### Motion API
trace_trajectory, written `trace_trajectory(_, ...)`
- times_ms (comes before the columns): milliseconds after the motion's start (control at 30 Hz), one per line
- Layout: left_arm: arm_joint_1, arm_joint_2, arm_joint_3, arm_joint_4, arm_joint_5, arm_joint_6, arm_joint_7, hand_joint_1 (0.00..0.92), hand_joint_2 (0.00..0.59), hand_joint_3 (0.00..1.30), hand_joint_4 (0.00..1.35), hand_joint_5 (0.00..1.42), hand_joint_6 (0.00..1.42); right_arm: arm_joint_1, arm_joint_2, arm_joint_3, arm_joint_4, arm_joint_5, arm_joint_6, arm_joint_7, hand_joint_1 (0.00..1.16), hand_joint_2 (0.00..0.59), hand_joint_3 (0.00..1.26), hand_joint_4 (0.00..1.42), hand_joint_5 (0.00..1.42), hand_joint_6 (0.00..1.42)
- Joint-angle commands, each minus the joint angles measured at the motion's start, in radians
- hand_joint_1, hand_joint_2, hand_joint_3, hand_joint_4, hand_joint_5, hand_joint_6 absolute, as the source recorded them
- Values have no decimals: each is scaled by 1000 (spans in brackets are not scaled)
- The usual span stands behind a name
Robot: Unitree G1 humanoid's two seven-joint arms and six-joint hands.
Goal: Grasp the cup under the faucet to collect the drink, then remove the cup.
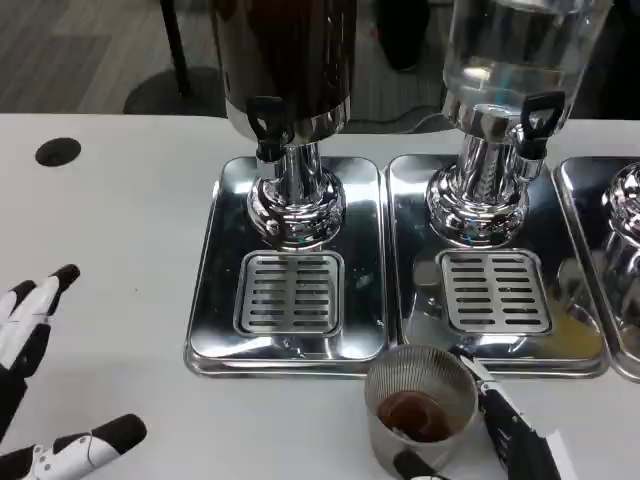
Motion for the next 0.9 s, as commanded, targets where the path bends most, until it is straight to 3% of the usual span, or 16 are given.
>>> trace_trajectory(33,-1,3,-2,5,-2,-1,-11,0,14,0,0,0,0,5,-3,-6,-32,7,-20,-9,783,224,187,66,122,8)
trace_trajectory(400,0,3,-2,-3,-2,0,-12,0,15,0,0,0,0,8,-6,-1,-33,16,-18,0,783,203,77,46,103,0)
trace_trajectory(900,-8,3,-9,-1,-1,1,-14,0,15,0,0,0,0,11,-21,6,-55,24,-8,12,749,205,33,0,40,0)
